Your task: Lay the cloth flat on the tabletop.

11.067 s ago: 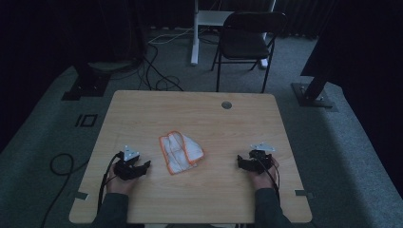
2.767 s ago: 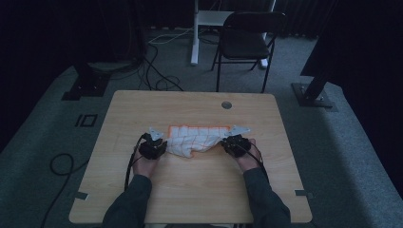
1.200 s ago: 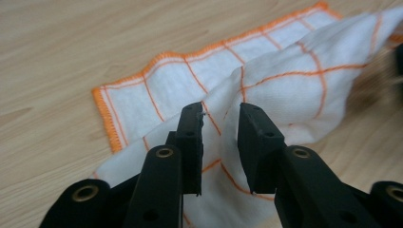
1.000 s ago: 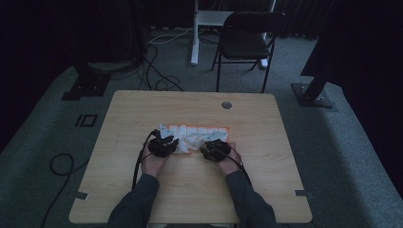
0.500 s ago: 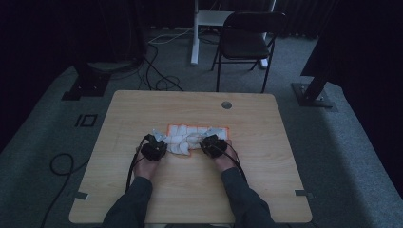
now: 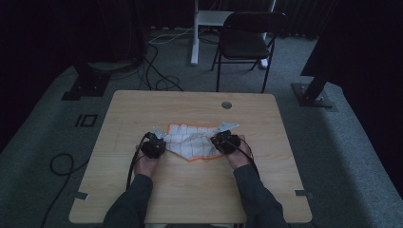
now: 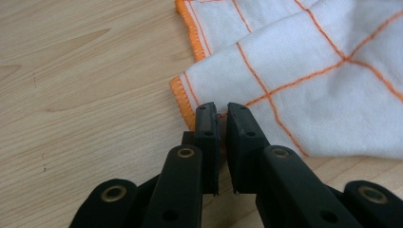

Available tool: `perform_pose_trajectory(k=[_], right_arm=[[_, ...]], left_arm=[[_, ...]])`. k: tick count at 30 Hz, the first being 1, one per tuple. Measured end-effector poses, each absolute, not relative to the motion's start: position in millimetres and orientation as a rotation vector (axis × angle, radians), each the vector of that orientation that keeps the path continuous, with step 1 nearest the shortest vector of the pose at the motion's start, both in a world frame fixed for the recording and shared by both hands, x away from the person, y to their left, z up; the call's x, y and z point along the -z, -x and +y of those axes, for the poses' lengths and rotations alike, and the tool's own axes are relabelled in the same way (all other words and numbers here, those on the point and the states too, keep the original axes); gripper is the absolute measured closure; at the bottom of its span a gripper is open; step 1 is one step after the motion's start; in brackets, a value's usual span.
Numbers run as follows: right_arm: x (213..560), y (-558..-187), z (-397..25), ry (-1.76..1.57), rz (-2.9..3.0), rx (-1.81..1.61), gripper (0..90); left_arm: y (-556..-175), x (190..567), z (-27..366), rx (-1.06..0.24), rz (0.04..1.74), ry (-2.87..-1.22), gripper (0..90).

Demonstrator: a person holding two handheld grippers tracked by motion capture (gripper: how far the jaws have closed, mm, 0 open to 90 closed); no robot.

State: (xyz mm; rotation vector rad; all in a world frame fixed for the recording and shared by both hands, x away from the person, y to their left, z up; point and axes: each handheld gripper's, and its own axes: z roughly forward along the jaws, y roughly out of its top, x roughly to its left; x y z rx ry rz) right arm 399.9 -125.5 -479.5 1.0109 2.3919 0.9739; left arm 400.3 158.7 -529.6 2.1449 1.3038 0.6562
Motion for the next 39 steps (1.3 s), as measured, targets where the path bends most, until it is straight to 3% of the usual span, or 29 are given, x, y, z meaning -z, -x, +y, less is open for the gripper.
perform_pose_trajectory(k=[8, 15, 39], right_arm=[[505.1, -400.5, -124.7, -1.043, 2.446, -0.912, 83.2], [529.4, -396.1, -138.2, -1.12, 2.461, -0.867, 83.2], [531.0, -319.5, -181.7, -1.157, 2.464, -0.902, 83.2]], left_arm=[[-395.3, 525.1, 163.2, -0.666, 1.292, -2.121, 79.7], [-389.7, 520.5, 170.6, -0.688, 1.292, -2.099, 78.9], [-377.8, 533.6, 173.9, -0.655, 1.283, -2.143, 76.6]])
